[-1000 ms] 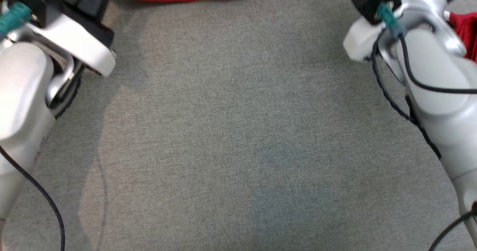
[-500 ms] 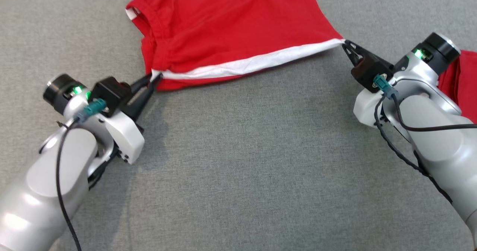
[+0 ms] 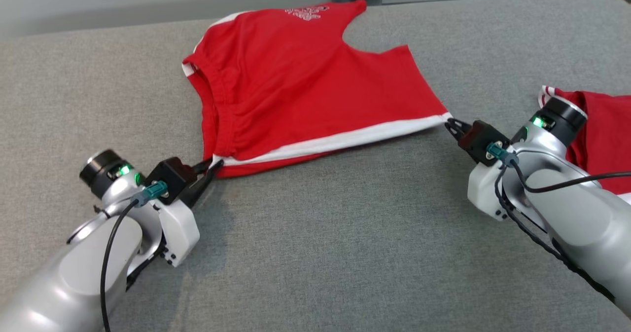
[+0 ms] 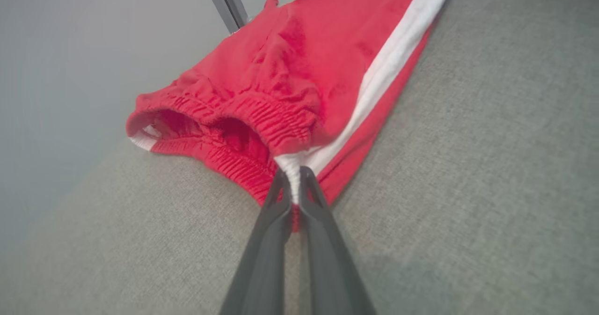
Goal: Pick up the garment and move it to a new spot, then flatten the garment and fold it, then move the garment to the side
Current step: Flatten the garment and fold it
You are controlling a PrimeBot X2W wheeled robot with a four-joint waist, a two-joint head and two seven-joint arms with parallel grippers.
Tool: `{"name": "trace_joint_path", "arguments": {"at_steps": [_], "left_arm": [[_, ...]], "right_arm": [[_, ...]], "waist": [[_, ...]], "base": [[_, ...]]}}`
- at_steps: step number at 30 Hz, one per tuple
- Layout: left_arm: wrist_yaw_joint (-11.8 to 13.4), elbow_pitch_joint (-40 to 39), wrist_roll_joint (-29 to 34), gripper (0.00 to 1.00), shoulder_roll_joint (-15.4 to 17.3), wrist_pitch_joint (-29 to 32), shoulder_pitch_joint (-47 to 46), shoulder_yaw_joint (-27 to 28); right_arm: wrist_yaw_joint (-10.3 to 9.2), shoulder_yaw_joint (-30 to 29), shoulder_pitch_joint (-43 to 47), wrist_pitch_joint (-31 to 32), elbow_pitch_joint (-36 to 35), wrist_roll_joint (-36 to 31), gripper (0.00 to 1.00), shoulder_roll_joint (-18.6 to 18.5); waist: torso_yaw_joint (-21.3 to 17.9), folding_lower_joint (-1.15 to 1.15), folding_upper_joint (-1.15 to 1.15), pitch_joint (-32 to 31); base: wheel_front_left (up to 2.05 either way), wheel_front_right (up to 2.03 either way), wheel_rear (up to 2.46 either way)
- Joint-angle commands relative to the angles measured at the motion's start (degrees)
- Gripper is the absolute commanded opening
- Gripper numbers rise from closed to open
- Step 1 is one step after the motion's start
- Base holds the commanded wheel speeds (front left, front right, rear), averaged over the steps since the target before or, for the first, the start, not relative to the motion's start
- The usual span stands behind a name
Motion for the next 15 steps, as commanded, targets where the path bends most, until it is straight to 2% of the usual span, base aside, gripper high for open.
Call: {"name": "trace_joint_path", "arguments": {"at_steps": [1, 6, 15], "left_arm": [[0.01, 0.57, -1.59, 0.00, -0.06, -0.18, 0.91, -0.16], [0.01, 1.67, -9.31, 0.00, -0.62, 2.36, 2.15, -2.35], [0.02, -1.52, -24.07, 0.00, 0.75, 10.52, 3.88, -4.43]], "right_arm": [[-0.03, 1.53, 0.48, 0.62, -1.04, 1.87, 0.00, -1.07], [-0.04, 7.97, -0.72, 2.62, -6.23, 9.26, 0.00, -5.91], [-0.04, 11.11, 1.19, 5.43, -14.51, 14.70, 0.00, -12.12]], "waist": [[-0.09, 0.00, 0.00, -0.64], [-0.14, 0.00, 0.00, -2.10], [0.24, 0.00, 0.00, -4.49]], "base": [[0.00, 0.00, 0.00], [0.00, 0.00, 0.00], [0.00, 0.00, 0.00]]}}
